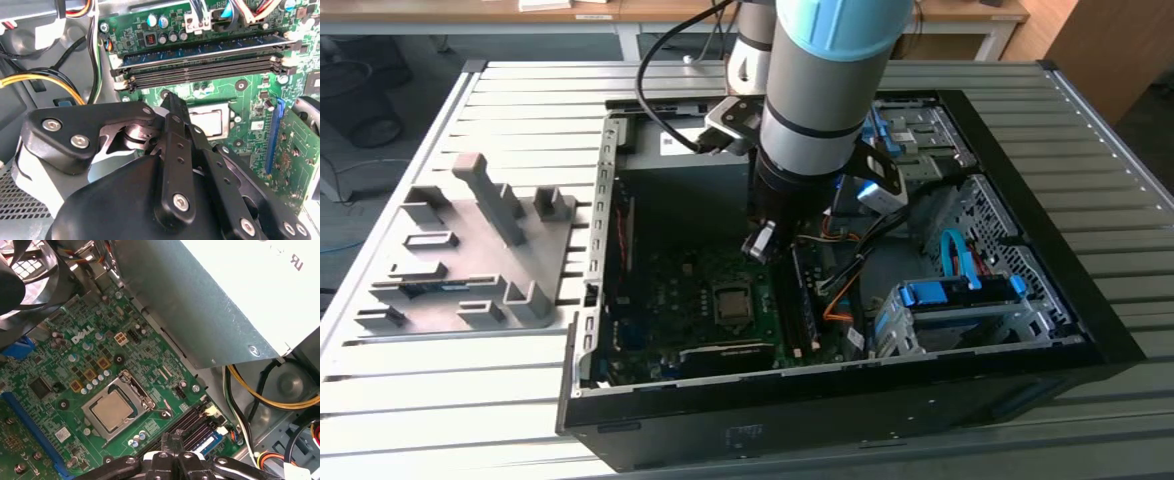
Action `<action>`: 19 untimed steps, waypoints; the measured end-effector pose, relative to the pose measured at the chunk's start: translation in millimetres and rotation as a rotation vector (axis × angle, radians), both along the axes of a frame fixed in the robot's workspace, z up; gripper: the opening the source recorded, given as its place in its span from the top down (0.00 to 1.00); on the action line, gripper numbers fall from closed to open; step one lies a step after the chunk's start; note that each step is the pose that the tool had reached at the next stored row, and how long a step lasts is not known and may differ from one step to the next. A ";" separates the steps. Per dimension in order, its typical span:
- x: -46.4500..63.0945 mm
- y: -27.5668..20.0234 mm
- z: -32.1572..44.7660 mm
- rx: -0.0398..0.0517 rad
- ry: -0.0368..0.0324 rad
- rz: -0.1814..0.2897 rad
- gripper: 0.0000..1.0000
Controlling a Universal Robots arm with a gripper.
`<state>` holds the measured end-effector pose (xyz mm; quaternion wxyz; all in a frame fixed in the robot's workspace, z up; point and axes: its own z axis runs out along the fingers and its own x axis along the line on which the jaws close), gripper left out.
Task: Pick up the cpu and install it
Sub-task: 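Close the cpu cover, then install the first cpu locking lever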
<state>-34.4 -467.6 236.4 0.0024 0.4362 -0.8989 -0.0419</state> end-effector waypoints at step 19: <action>1.1 0.1 0.0 -0.0103 -0.0003 0.020 0.90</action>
